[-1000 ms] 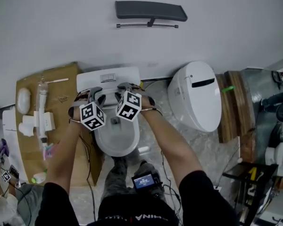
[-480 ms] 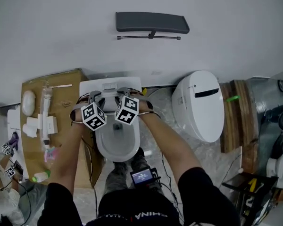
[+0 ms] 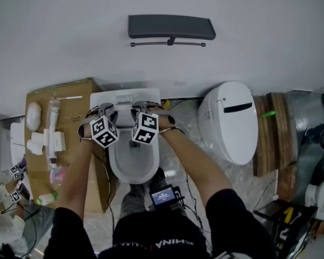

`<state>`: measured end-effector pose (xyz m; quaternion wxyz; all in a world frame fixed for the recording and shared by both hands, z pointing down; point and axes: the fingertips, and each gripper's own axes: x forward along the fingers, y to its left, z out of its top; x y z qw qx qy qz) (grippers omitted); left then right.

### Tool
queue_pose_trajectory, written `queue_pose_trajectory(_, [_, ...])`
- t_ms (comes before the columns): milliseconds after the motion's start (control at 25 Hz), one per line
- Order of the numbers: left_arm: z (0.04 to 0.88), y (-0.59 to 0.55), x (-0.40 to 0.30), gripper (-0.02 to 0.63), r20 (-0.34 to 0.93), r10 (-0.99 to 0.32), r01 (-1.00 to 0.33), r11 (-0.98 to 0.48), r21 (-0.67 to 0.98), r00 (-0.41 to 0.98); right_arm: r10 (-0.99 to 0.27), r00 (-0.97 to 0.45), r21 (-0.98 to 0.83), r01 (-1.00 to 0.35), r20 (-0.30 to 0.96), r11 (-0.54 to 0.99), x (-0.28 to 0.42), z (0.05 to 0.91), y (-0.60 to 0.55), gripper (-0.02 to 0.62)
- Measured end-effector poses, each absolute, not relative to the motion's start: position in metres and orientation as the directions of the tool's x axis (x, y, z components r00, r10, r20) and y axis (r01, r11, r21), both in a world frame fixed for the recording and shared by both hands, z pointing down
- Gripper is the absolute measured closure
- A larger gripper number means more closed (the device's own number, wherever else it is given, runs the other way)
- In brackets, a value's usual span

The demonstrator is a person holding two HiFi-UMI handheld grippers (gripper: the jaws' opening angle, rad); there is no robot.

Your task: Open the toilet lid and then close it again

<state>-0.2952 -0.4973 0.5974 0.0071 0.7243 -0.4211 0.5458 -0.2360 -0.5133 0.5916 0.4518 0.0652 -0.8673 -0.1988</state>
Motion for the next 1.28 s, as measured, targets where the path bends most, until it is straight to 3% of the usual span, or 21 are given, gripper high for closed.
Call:
queue_pose_trajectory(320, [0.577,-0.485,-0.304,0.468,0.780,-0.626,-0.642,-0.609,-0.467,0.027,-0.268,-0.548,0.365,0.073,0.792,0.928,-0.236,0.586,-0.516,0.534])
queue_pose_trajectory(520, [0.565,-0.474,-0.294,0.471,0.766,-0.631,-0.685,-0.612,-0.395,0.121,-0.242,-0.544,0.311,0.036,0.803,0.950,-0.227,0.582,-0.513,0.534])
queue_pose_trajectory(720, [0.549,-0.469,-0.289,0.523,0.734,-0.666,-0.724,-0.571,-0.387,0.134,-0.257,-0.547,0.276,-0.049,0.796,0.960,-0.214,0.570,-0.513,0.534])
queue_pose_trajectory(960, [0.513,-0.457,-0.281,0.595,0.671,-0.721,-0.790,-0.510,-0.340,0.176,-0.277,-0.634,0.176,-0.219,0.722,0.960,-0.195,0.515,-0.506,0.540])
queue_pose_trajectory(1280, [0.448,-0.423,-0.232,0.595,0.535,-0.789,-0.868,-0.460,-0.187,0.303,-0.283,-0.767,0.024,-0.330,0.576,0.944,-0.181,0.442,-0.458,0.580])
